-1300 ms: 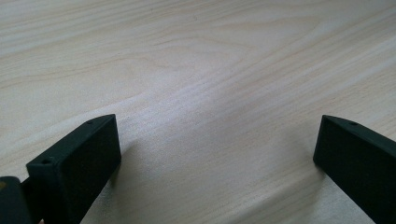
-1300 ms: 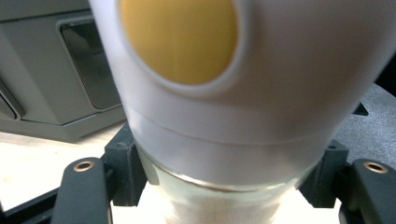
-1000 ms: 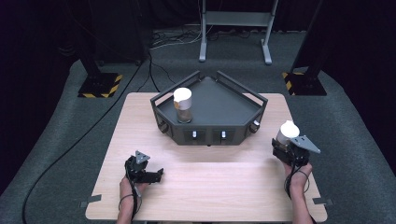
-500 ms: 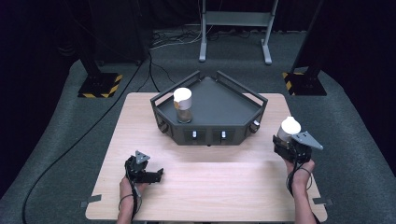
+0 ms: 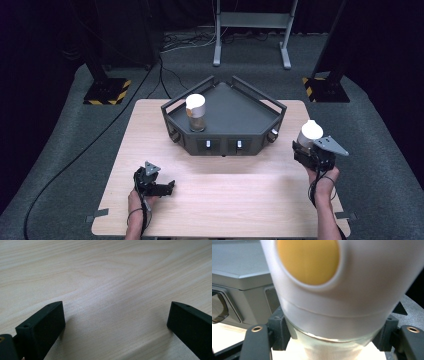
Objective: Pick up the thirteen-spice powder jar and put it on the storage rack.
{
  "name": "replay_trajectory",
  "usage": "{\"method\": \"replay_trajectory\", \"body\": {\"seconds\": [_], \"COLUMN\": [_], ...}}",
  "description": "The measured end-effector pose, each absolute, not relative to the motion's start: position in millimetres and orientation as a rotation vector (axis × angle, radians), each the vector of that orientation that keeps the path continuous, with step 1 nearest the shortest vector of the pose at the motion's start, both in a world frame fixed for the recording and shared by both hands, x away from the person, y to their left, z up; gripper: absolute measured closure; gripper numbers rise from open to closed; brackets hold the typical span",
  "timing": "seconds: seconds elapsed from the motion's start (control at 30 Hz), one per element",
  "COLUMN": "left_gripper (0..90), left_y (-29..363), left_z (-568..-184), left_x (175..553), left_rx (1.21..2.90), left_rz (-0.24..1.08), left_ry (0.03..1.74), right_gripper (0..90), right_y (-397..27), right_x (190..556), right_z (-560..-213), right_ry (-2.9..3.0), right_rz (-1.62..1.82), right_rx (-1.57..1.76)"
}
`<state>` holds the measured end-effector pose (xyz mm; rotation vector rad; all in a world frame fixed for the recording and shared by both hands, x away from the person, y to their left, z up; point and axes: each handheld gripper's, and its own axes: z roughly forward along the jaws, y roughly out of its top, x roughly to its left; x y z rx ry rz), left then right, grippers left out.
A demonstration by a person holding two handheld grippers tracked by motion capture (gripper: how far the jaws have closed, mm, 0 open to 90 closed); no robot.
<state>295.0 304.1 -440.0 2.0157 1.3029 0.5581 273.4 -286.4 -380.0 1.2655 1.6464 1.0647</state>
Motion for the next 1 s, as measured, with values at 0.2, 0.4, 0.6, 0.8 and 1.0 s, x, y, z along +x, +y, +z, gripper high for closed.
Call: {"method": "replay_trajectory", "body": {"seconds": [0.2,0.4,0.6,0.8,1.0], "left_gripper": [1.5,1.7,1.8,1.8,1.9], "left_y": [304.5,304.6,304.5,304.5,304.3], "left_z": [-440.0,-440.0,-440.3,-440.3,-440.3], "left_x": [295.0,294.9,294.7,294.7,294.7], "left_rx": [2.014,2.013,2.01,2.01,2.01], "left_rz": [0.556,0.557,0.557,0.557,0.558], "left_ry": [1.303,1.304,1.305,1.305,1.306], "right_gripper": [30.1,30.1,30.1,30.1,30.1], "right_y": [-283.0,-278.5,-275.6,-272.8,-271.9], "right_x": [274.3,276.5,279.0,280.9,283.6], "right_z": [-371.0,-364.1,-359.9,-354.3,-346.5], "right_ry": [1.655,1.668,1.676,1.687,1.698], "right_rz": [1.073,1.077,1.087,1.087,1.099], "right_rx": [1.246,1.231,1.219,1.203,1.195]}}
